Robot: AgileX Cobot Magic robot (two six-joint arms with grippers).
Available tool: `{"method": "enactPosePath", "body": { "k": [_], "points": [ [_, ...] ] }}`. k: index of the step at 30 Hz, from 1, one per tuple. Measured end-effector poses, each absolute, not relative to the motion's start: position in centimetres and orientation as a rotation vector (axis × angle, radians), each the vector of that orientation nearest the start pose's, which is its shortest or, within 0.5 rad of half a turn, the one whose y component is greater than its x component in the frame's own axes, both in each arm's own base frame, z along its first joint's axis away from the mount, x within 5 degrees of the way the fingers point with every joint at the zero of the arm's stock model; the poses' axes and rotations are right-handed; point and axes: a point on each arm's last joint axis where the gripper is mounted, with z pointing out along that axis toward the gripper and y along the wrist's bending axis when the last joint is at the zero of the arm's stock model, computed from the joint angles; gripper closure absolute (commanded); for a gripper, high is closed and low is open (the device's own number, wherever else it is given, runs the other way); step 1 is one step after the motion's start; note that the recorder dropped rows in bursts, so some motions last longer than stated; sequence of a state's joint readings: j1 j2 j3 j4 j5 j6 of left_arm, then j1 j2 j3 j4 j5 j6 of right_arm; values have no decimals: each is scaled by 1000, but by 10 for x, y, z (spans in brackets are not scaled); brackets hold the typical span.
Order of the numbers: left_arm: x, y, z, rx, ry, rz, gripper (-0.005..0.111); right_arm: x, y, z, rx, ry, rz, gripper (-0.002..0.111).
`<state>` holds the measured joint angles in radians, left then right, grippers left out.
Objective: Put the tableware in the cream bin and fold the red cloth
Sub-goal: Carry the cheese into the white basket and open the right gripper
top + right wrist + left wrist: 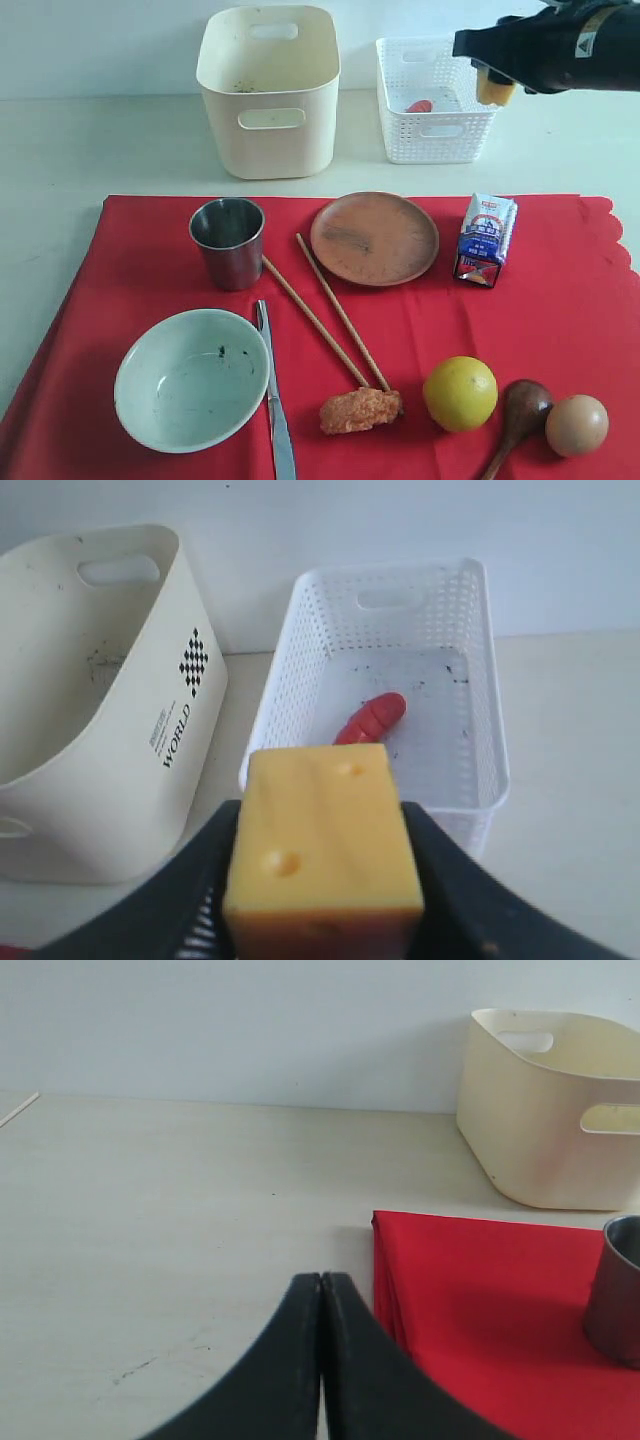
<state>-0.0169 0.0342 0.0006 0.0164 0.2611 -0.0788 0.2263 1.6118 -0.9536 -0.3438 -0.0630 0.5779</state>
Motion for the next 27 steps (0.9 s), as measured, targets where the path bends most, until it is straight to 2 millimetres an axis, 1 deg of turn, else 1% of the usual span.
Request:
{"method": "enactPosePath", "body": {
  "k": [5, 11, 12, 13, 14, 15, 16, 17, 19, 21, 23, 25, 27],
  "points": [
    [57, -1, 187, -44, 1779, -54, 106, 370, 87, 239, -5, 2085, 305, 108],
    [57, -1, 187, -44, 1779, -54, 106, 404, 95, 226, -5, 2088, 304, 108],
    [57, -1, 187, -44, 1779, -54, 106, 414, 97, 219, -4, 2096, 301, 108],
    [57, -1, 187, -44, 1779, -54, 106, 420, 98, 216, -3, 2100, 299, 108],
    [57, -1, 187, -44, 1779, -54, 106, 431, 101, 207, -1, 2112, 294, 108],
    [57, -1, 187, -44, 1779, -54, 106, 436, 102, 204, -1, 2114, 293, 108],
    [57, -1, 187, -44, 1779, -54, 106, 446, 104, 198, -1, 2112, 293, 108],
    [57, -1, 187, -44, 1779, -54, 106, 451, 105, 194, 0, 2116, 291, 108],
    [57, -1, 187, -44, 1779, -54, 106, 464, 107, 176, 30, 2163, 278, 108],
    [57, -1, 187, -44, 1779, -54, 106, 469, 107, 164, 43, 2195, 271, 108],
    [57, -1, 187, -44, 1779, -54, 106, 470, 107, 155, 52, 2218, 266, 108],
    [57, -1, 187, -44, 1779, -54, 106, 471, 108, 155, 52, 2215, 268, 105],
    [57, -1, 187, -44, 1779, -54, 106, 471, 108, 156, 51, 2204, 275, 99]
  ]
}}
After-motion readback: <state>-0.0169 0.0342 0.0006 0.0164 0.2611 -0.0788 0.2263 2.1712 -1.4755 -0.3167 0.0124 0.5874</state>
